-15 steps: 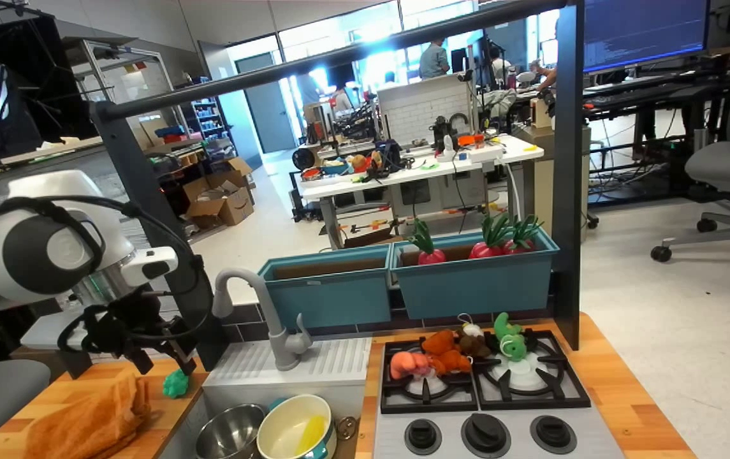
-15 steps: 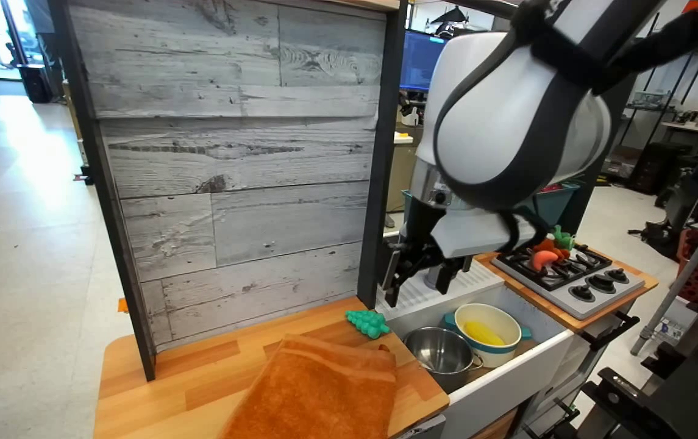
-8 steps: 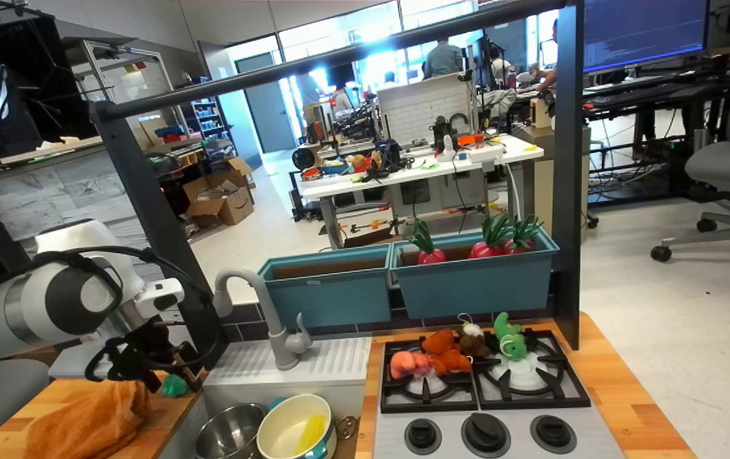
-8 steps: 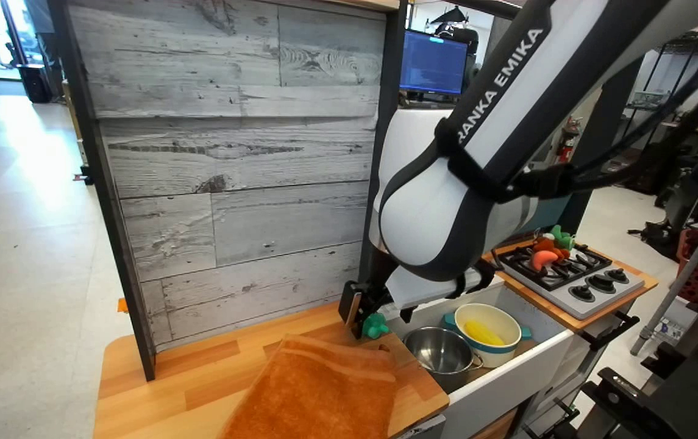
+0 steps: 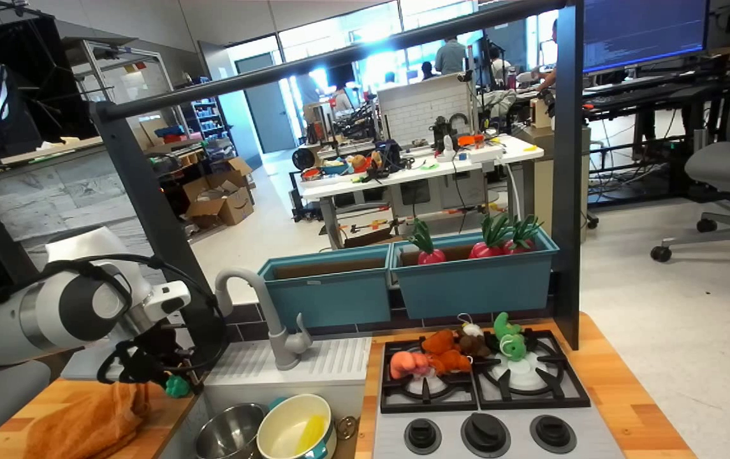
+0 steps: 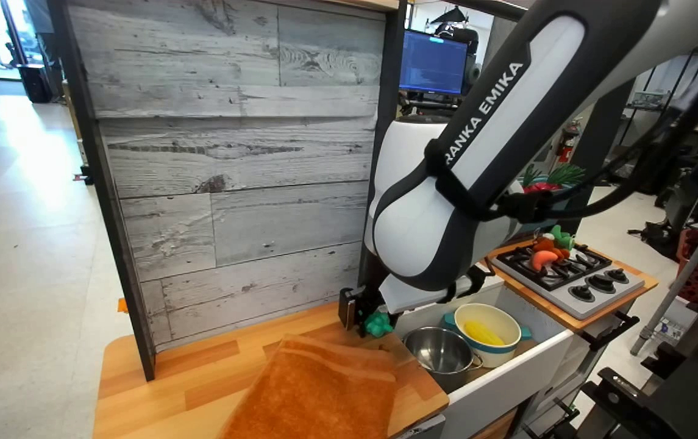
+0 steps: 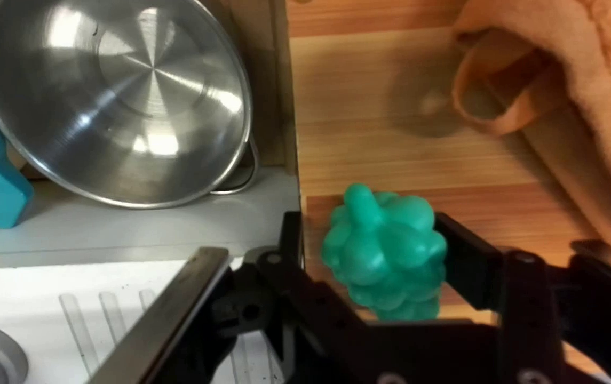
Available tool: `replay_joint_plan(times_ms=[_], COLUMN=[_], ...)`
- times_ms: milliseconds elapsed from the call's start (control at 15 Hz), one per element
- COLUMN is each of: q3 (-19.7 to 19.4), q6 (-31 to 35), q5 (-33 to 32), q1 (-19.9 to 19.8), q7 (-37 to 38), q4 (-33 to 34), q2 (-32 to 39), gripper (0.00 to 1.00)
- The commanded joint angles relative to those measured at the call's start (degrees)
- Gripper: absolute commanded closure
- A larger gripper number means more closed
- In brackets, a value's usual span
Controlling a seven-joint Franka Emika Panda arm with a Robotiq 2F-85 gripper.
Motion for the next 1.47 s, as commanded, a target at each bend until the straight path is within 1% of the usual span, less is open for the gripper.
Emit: replay_joint_plan(times_ms=[0, 67, 267, 333, 400, 467, 533, 600, 667, 867, 1000, 1067, 1200, 1400], q3=[-0.28, -0.51, -1.07, -1.23, -1.83, -1.63, -0.87, -1.03, -0.45, 0.24, 0.18, -0.03, 1.00, 3.56], q6=[1.75, 2.18, 4.31, 5.72, 7.28, 8.71, 8.74, 9.17, 8.92, 7.09, 7.18, 7.65, 7.90, 8.09], q5=[-0.80, -0.99, -1.59, -1.74, -1.84, -1.56, -0.87, -0.47, 0.32, 2.59, 4.20, 5.02, 6.35, 8.09], q1=[0.55, 0.65, 1.00, 0.97, 1.27, 0.78, -0.76, -1.30, -3.03, -8.46, -12.97, -15.00, -19.95, -26.31], q7=[-0.79, -0.99, -2.08, -2.65, -2.72, -3.10, -3.62, -3.47, -3.42, -3.56, -3.65, -3.68, -4.82, -6.44], q4=[1.20, 0.32, -4.90, -7.83, -11.67, -14.92, -17.28, -20.07, -22.91, -30.32, -32.62, -33.28, -32.62, -28.67], q2=[0.56, -0.11, -3.87, -6.14, -9.11, -11.66, -14.03, -16.37, -18.67, -23.54, -23.53, -23.03, -21.02, -17.70], gripper=[0.69, 0.74, 0.77, 0.78, 0.83, 0.84, 0.88, 0.96, 1.00, 0.99, 0.99, 0.99, 0.99, 0.99])
